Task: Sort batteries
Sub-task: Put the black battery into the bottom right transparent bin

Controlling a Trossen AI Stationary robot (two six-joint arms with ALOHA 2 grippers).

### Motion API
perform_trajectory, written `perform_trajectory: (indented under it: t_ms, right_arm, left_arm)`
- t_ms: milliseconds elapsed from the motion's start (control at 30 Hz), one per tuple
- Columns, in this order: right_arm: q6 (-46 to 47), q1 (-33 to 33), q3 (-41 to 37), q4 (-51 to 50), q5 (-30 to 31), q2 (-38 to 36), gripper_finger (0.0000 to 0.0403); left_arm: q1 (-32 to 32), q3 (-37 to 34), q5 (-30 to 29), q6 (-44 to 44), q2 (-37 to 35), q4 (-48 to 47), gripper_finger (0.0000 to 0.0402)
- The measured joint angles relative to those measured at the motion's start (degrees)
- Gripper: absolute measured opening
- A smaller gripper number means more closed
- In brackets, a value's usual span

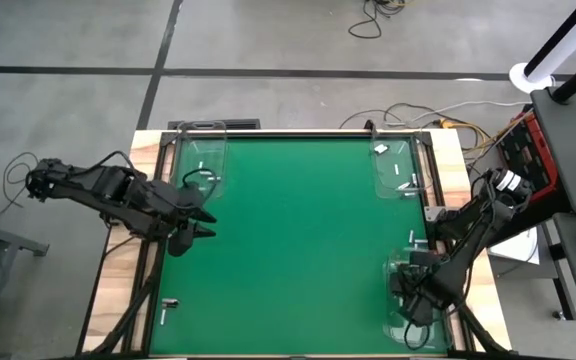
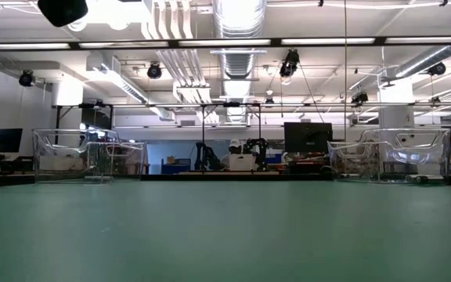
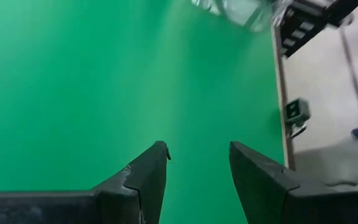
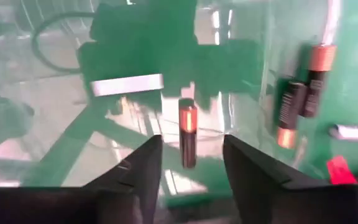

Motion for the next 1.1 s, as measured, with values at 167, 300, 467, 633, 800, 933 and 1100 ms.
perform_trajectory:
  t_ms: [167, 300, 467, 633, 800, 933, 1100]
  right_arm:
    - [1.38, -1.2, 14.37, -13.29, 3.64, 0.0, 0.0212]
    - [3.62, -2.46, 24.5, -18.82, 11.11, -0.03, 0.022]
    - [6.23, -6.21, 33.96, -18.61, 30.75, -0.05, 0.0219]
    - [-2.3, -11.66, 38.03, -9.22, 43.59, -0.05, 0.0224]
    - [-18.91, -15.79, 37.91, 6.97, 44.71, 0.39, 0.0233]
    - [-27.92, -16.81, 37.86, 14.91, 44.75, 1.99, 0.024]
    - [-31.25, -17.0, 37.8, 19.05, 44.69, 4.19, 0.0247]
  left_arm:
    - [0.0, -0.02, 0.03, -0.37, 1.22, -5.36, 0.0158]
    - [0.0, -0.02, 0.05, -1.06, 2.17, -8.29, 0.0158]
    - [0.0, -0.02, 0.07, -1.27, 3.89, -11.44, 0.0158]
    - [-1.39, -0.48, 0.0, 1.58, 6.31, -14.12, 0.0158]
    - [-3.73, -3.3, 0.04, 0.67, 7.3, -15.33, 0.0158]
    - [-4.35, -7.12, 0.52, -4.39, 6.13, -16.03, 0.0158]
    - [-4.35, -13.35, 1.41, -8.77, 4.9, -18.24, 0.0158]
